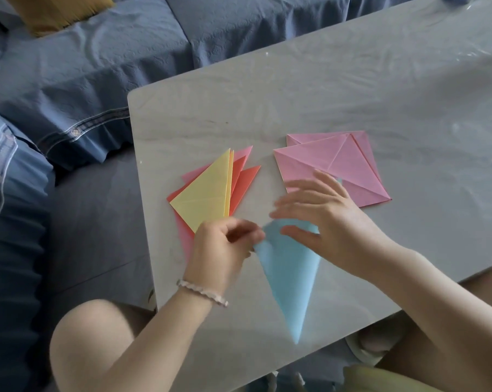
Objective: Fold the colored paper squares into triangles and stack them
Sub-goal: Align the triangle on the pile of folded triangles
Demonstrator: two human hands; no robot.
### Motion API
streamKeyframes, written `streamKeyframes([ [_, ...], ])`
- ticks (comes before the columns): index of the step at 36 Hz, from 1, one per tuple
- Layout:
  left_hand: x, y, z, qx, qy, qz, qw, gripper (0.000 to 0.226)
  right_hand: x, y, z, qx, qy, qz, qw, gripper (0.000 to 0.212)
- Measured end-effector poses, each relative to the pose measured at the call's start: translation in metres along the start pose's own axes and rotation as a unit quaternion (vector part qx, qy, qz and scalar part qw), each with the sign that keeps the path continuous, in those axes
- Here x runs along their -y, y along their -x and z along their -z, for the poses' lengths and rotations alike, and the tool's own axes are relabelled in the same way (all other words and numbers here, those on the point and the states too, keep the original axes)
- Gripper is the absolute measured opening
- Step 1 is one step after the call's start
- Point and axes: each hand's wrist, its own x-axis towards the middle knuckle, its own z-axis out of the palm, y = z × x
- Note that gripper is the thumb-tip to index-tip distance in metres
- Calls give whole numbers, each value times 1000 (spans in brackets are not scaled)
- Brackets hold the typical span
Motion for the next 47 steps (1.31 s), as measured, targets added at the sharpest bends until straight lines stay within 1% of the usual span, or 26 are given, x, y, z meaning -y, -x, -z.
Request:
streamKeyframes([
  [2, 12, -10, 6, -57, 36, 50, 997, 21, -3, 2, -6, 12, 24, -10, 1000, 42],
  [5, 33, -21, 13, -124, 3, 78, 989, 21, 1, 12, -22, 59, 27, -7, 998, 45],
  [8, 48, -26, 15, -142, -51, 86, 985, 23, 7, 29, -46, 124, 38, 9, 992, 45],
  [12, 61, -27, 11, -141, -110, 87, 980, 17, 11, 43, -66, 190, 43, -26, 980, 46],
  [15, 65, -28, 9, -144, -132, 83, 977, 9, 10, 42, -73, 183, 66, -47, 980, 49],
  [20, 67, -30, 10, -144, -132, 80, 977, 7, 9, 27, -85, 130, 138, -77, 979, 51],
  [21, 68, -30, 10, -143, -131, 82, 978, 7, 7, 22, -88, 123, 149, -87, 977, 48],
  [23, 69, -31, 10, -143, -129, 85, 978, 6, 1, 10, -92, 110, 168, -100, 975, 37],
  [24, 69, -31, 10, -143, -127, 86, 978, 6, -1, 4, -92, 109, 171, -109, 973, 38],
  [26, 70, -32, 10, -144, -126, 87, 978, 6, -8, -8, -94, 111, 169, -126, 971, 48],
  [27, 71, -33, 10, -144, -125, 87, 978, 6, -11, -14, -95, 110, 168, -135, 970, 49],
  [31, 72, -33, 11, -139, -125, 81, 979, 7, -22, -34, -96, 112, 127, -159, 973, 48],
  [34, 73, -33, 12, -140, -131, 75, 979, 7, -31, -48, -92, 139, 141, -138, 970, 48],
  [40, 74, -34, 12, -142, -135, 71, 978, 7, -39, -63, -86, 158, 161, -148, 963, 40],
  [44, 74, -34, 11, -146, -135, 70, 978, 8, -40, -55, -81, 213, 160, -137, 954, 55],
  [47, 76, -33, 10, -151, -138, 65, 977, 8, -40, -40, -76, 232, 175, -109, 951, 66],
])
